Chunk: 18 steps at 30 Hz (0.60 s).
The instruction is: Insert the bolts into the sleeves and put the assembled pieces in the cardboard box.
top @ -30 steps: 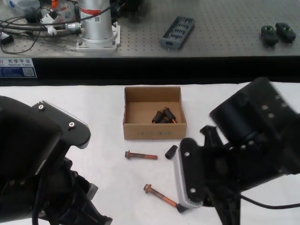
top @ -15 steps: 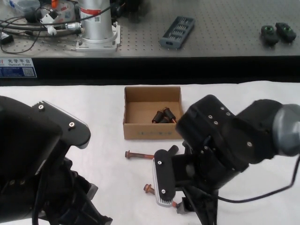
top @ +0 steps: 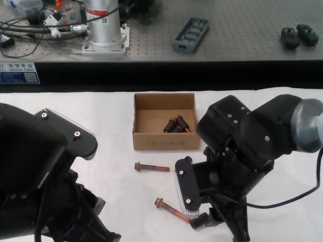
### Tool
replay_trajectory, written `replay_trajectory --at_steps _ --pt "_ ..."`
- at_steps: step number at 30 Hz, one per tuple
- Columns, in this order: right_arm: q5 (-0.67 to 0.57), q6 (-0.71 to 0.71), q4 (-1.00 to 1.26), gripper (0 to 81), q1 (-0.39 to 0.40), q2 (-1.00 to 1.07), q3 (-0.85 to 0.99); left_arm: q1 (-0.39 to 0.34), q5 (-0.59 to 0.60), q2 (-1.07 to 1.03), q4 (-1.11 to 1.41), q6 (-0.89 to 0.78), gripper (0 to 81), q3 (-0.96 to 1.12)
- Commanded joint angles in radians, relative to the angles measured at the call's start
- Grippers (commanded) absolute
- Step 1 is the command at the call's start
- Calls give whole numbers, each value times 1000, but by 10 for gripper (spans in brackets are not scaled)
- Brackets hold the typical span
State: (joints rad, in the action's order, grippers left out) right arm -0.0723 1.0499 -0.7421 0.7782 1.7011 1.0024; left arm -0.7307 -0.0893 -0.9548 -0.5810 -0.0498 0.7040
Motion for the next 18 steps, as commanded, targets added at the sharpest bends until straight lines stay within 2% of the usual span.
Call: replay_trajectory --at_steps 1,4,6,18 --pt "-13 45 -11 328 -10 6 12 -2 -2 11 -9 6 195 1" --pt "-13 45 -4 285 -10 18 12 -2 -2 11 -9 6 195 1" --pt "-13 12 17 288 -10 25 12 -2 -2 11 -9 6 195 1" --pt "-131 -397 125 288 -8 38 106 -2 -2 11 -9 -2 195 1"
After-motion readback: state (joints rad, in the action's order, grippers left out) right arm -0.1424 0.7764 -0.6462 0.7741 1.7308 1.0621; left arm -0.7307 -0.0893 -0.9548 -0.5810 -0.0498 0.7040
